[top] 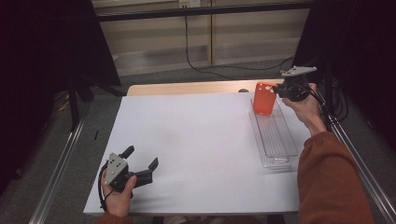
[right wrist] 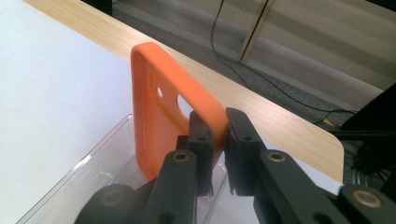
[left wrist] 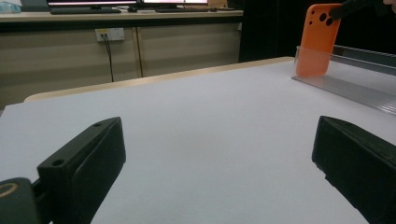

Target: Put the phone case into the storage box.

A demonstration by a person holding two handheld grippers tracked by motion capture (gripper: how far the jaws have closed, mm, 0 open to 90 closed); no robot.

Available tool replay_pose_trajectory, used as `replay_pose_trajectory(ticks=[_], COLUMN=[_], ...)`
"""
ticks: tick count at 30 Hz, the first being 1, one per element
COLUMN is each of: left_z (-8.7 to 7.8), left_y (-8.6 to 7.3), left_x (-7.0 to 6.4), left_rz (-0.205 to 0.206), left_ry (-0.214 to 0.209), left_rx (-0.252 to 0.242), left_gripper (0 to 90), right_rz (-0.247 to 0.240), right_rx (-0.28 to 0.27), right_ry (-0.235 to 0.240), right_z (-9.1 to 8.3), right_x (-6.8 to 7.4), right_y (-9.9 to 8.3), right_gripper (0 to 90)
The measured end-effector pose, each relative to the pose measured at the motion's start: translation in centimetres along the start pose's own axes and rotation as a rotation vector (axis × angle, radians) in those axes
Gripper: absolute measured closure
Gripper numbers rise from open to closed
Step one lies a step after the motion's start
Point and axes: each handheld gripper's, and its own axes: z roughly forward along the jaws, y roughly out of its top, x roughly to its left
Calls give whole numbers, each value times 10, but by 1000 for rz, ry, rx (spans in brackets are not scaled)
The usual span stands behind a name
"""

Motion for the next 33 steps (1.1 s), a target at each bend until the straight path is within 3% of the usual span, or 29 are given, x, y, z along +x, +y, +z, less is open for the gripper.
replay_pose_trajectory(ticks=[6,11,33], left_z=[1,2,2], left_y=[0,0,0], left_x=[0,-1,0], left_rz=[4,-5,1], left_ry=[-1,-7,-9], left_rx=[9,7,12], left_gripper=[27,27,27], right_rz=[17,7,68], right_rx=[10,42,26], right_ry=[24,16,-10], right_z=[1,6,16], right_x=[-4,-6,-12], right_y=[1,7,6], right_gripper=[811,810,751])
